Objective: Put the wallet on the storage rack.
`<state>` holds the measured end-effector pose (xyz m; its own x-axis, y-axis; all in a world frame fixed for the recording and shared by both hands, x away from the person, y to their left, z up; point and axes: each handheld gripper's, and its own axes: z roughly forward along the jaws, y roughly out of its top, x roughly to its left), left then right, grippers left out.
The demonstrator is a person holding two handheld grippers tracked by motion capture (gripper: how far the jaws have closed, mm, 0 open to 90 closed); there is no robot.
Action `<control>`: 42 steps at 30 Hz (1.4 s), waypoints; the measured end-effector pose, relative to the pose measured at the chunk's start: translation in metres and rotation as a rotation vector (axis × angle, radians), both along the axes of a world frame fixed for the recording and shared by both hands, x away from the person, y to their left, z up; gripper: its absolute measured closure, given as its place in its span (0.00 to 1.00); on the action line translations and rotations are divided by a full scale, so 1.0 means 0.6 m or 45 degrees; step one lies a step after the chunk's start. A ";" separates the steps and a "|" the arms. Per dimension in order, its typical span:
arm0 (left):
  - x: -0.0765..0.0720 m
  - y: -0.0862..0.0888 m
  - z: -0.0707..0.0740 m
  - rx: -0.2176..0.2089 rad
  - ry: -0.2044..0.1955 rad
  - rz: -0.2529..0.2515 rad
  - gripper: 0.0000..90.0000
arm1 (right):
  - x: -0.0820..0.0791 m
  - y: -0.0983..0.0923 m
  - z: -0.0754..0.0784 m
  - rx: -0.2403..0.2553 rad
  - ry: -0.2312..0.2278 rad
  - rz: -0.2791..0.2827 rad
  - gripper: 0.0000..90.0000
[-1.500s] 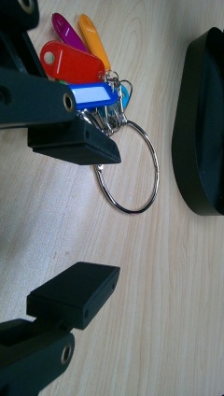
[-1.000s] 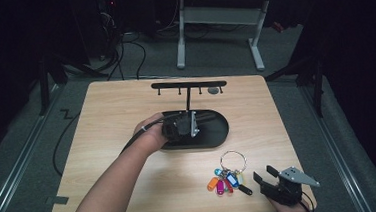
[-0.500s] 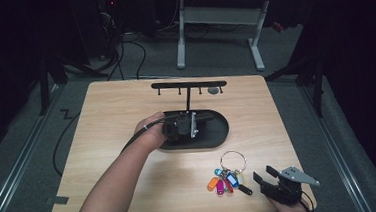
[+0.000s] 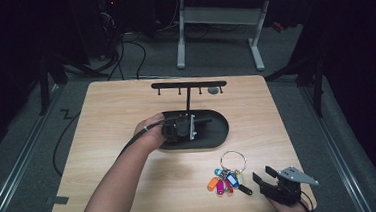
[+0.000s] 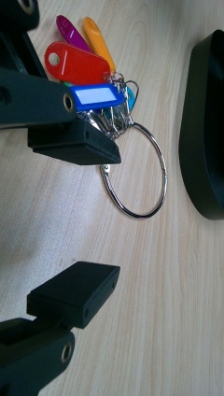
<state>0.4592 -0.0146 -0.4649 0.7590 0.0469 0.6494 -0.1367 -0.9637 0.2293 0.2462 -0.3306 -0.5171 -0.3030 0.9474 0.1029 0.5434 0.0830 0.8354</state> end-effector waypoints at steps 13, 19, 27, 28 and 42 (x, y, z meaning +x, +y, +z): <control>-0.022 -0.005 -0.014 -0.018 0.123 0.067 0.66 | 0.002 0.005 0.001 -0.012 0.001 0.010 0.44; -0.034 0.007 0.010 -0.118 0.137 0.087 0.62 | 0.002 0.005 0.000 -0.018 0.001 0.013 0.44; -0.061 0.042 0.028 -0.259 0.238 0.161 0.63 | 0.001 0.006 0.001 -0.026 0.003 0.007 0.44; -0.064 0.047 0.027 -0.283 0.250 0.173 0.63 | 0.001 0.006 0.001 -0.029 0.003 0.008 0.44; -0.131 0.122 -0.011 -0.607 0.467 0.306 0.61 | 0.003 0.010 0.001 -0.046 0.008 0.018 0.45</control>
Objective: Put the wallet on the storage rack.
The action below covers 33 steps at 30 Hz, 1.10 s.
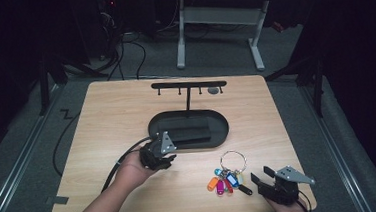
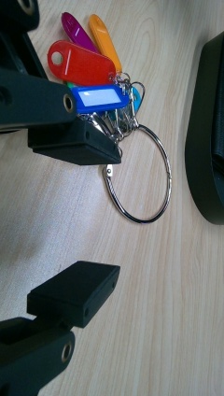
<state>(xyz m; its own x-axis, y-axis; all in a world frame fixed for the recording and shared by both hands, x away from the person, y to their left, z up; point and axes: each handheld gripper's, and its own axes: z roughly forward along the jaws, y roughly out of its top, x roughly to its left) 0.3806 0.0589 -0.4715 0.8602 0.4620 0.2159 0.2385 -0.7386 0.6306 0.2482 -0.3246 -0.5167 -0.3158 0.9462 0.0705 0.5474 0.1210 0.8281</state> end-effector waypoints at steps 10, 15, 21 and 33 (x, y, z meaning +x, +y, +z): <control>-0.037 0.062 -0.047 -0.074 0.078 0.103 0.58 | 0.000 0.000 0.000 -0.001 0.002 0.001 0.45; -0.067 0.097 -0.057 -0.116 0.102 0.150 0.54 | -0.001 0.000 0.000 -0.003 0.003 0.002 0.45; -0.116 0.144 -0.061 -0.212 0.114 0.243 0.50 | -0.001 0.000 0.000 -0.002 0.003 0.004 0.46; -0.166 0.180 -0.066 -0.305 0.104 0.255 0.44 | -0.002 0.002 -0.001 -0.018 0.018 -0.001 0.46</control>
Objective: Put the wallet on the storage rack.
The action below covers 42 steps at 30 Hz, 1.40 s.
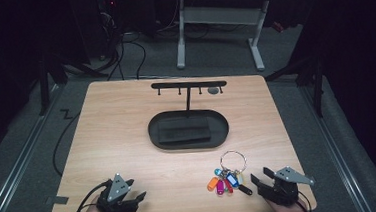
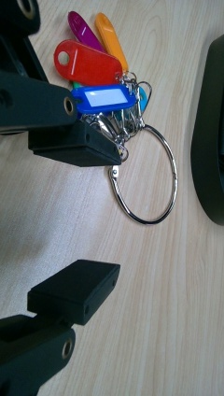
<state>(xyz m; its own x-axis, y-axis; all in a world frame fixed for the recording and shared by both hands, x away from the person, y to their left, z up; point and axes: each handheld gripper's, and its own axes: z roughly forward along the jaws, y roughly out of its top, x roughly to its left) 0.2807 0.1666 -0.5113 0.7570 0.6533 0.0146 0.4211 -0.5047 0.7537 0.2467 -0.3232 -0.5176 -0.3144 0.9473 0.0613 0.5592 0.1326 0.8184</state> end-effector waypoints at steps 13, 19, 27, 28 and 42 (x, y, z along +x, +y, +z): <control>-0.004 -0.003 0.000 -0.006 -0.001 -0.067 0.43 | 0.024 0.047 0.032 -0.075 0.135 0.125 0.54; -0.002 0.000 -0.002 -0.004 0.007 -0.080 0.43 | 0.067 0.102 0.066 -0.235 0.303 0.268 0.56; -0.003 0.000 -0.005 0.003 0.015 -0.094 0.43 | 0.123 0.153 0.094 -0.373 0.491 0.352 0.58; -0.004 -0.001 -0.005 0.010 0.020 -0.107 0.43 | 0.128 0.157 0.097 -0.377 0.506 0.354 0.58; -0.003 0.000 -0.007 0.003 0.030 -0.135 0.43 | 0.207 0.191 0.081 -0.470 0.806 0.349 0.67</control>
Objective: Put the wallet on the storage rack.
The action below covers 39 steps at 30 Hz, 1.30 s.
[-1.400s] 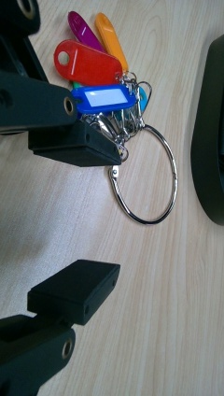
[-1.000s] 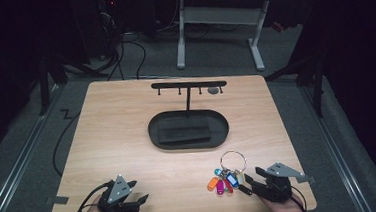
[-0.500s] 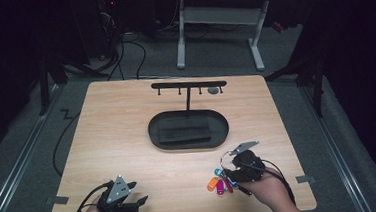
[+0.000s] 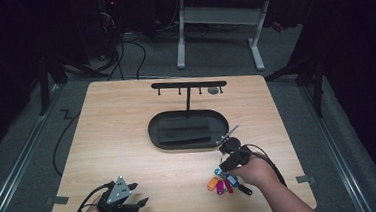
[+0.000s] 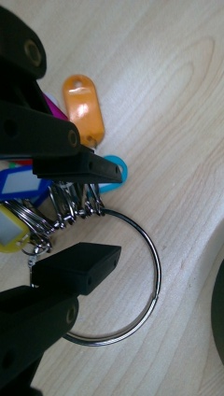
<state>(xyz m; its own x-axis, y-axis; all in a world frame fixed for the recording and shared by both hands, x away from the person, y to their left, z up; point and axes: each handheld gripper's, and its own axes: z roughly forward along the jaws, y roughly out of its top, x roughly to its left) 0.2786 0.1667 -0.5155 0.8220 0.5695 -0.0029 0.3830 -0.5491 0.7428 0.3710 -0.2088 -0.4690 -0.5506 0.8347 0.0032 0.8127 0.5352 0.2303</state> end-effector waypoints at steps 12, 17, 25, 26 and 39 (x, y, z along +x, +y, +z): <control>-0.003 -0.004 -0.002 0.024 -0.015 -0.019 0.43 | 0.034 0.018 -0.034 -0.091 0.125 -0.040 0.73; -0.004 -0.003 -0.001 0.027 -0.021 -0.018 0.43 | 0.041 0.022 -0.033 -0.126 0.149 -0.058 0.77; -0.004 -0.002 -0.001 0.016 -0.009 -0.024 0.43 | 0.053 0.028 -0.032 -0.152 0.224 -0.102 0.94; -0.005 -0.002 -0.001 0.017 -0.009 -0.026 0.43 | 0.054 0.028 -0.033 -0.153 0.226 -0.088 0.94; -0.003 -0.002 -0.002 0.020 -0.013 -0.024 0.43 | 0.041 0.033 -0.013 -0.167 0.206 0.014 0.96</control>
<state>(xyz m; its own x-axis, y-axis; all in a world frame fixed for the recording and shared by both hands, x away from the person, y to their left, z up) 0.2769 0.1653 -0.5167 0.8324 0.5540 0.0142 0.3651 -0.5674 0.7381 0.3955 -0.1891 -0.4768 -0.5606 0.8279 -0.0158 0.8275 0.5609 0.0251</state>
